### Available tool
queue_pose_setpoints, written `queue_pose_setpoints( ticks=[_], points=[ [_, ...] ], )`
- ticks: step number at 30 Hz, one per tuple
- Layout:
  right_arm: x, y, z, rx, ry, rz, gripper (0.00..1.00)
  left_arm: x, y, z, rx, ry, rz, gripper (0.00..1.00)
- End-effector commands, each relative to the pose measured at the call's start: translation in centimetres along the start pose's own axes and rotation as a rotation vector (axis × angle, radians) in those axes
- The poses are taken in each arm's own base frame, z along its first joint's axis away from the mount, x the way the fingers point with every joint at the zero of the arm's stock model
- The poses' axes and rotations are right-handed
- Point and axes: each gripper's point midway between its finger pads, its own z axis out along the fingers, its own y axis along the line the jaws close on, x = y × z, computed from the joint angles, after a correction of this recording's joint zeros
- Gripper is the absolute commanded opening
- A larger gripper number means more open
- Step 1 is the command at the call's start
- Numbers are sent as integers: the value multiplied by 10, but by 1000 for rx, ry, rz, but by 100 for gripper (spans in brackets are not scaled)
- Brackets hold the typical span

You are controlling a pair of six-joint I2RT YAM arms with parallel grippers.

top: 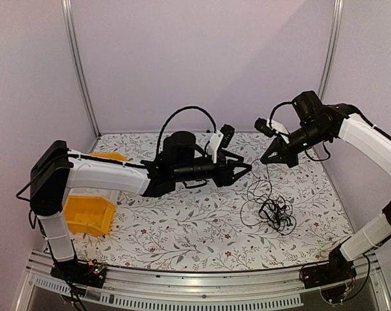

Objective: Untangle the cables

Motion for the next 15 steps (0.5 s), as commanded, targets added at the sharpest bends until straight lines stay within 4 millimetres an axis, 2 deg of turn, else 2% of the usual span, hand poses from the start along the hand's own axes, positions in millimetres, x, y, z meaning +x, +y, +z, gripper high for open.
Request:
queue_pose_setpoints(
  ticks=[1,9,11,15],
  points=[
    [-12,7,-3,-45,-34,13,0,-31,-27,13,92,-96,47,49],
    [-31,12,-15,-57,-100,5,0,-11,-18,47,83,-51,48,42],
    [-36,13,-21,-46,-114,-1,0,-7,-15,51,77,-45,47,35],
    [-43,16,-31,-34,-138,-10,0,-2,-10,55,60,-50,44,15]
  ],
)
